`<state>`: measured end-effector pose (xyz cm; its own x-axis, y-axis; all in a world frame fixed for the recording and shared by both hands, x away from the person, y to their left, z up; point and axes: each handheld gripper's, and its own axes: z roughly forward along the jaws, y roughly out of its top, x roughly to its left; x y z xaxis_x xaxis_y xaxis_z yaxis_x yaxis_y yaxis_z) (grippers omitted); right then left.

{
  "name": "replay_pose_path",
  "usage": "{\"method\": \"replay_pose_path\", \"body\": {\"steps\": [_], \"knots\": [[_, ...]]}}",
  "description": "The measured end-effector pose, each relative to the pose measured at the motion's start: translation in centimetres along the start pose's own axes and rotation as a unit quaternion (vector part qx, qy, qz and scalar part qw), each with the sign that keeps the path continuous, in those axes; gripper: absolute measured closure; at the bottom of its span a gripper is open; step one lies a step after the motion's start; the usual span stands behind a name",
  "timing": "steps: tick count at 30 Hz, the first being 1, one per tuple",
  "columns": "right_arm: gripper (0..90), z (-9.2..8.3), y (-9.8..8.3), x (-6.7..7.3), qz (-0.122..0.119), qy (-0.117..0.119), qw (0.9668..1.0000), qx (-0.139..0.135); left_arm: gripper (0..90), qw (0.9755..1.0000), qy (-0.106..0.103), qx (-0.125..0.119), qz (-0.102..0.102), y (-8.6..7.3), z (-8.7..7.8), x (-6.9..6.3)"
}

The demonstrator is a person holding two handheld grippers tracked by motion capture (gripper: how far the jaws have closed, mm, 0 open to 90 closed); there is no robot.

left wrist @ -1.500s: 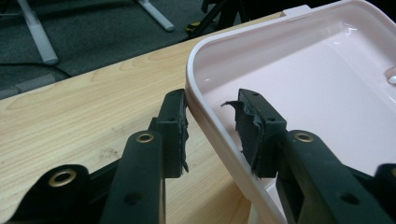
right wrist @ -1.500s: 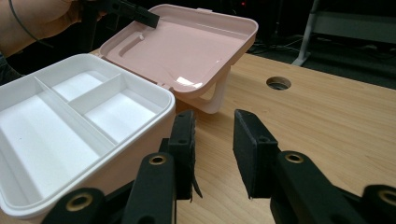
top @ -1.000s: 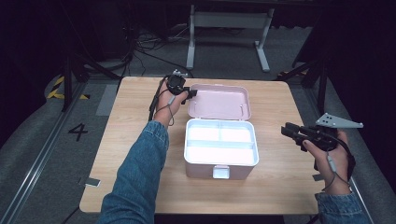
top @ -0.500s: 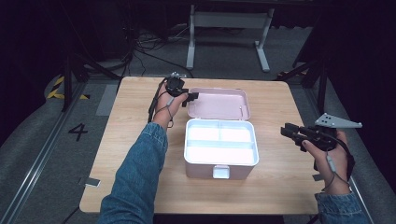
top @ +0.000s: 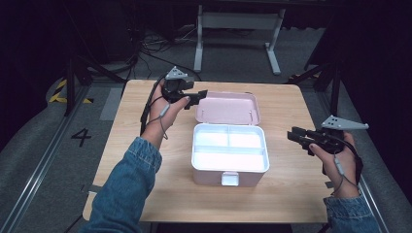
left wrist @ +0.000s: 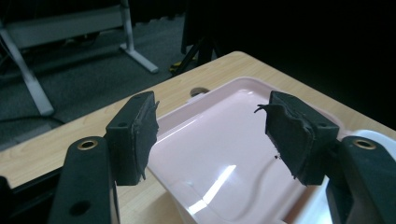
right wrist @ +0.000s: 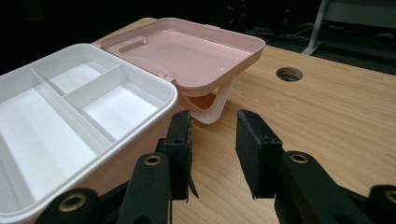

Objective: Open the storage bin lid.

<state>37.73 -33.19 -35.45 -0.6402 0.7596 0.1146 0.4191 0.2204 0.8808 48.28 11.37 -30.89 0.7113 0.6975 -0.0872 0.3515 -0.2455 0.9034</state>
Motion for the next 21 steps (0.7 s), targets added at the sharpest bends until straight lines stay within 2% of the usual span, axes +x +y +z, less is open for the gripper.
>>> {"method": "replay_pose_path", "body": {"steps": [1,2,4,7,10,13,19,21], "knots": [[66.9,0.1,0.1,0.0,-0.002,0.002,1.0,0.001,34.6,0.9999,-0.003,0.0,0.01,0.2,-0.7,-0.5],[66.9,0.3,0.1,-0.1,-0.003,0.003,1.0,0.002,34.0,0.9999,-0.003,0.0,0.01,0.2,-0.7,-0.5],[66.8,0.6,0.3,-0.2,-0.001,0.006,1.0,0.003,33.2,0.9995,-0.014,-0.005,0.028,0.5,-2.8,-1.8],[66.5,0.9,0.5,-0.3,-0.002,0.01,0.9999,0.006,32.7,0.9994,-0.016,-0.004,0.032,0.4,-4.3,-2.5],[66.0,1.2,0.6,-0.4,-0.004,0.013,0.9999,0.009,31.5,0.999,-0.009,0.008,0.044,-0.1,-6.0,-3.3],[65.2,1.3,0.8,-0.6,-0.004,0.019,0.9997,0.013,29.9,0.9969,-0.004,0.025,0.074,-0.9,-7.8,-4.4],[63.3,1.3,0.9,-1.1,0.005,0.023,0.9994,0.024,29.0,0.9967,-0.006,0.036,0.073,-2.7,-10.2,-4.9],[62.7,1.2,0.7,-1.2,0.004,0.022,0.9992,0.032,28.8,0.9967,0.008,0.043,0.068,-3.8,-11.0,-4.6]]}}
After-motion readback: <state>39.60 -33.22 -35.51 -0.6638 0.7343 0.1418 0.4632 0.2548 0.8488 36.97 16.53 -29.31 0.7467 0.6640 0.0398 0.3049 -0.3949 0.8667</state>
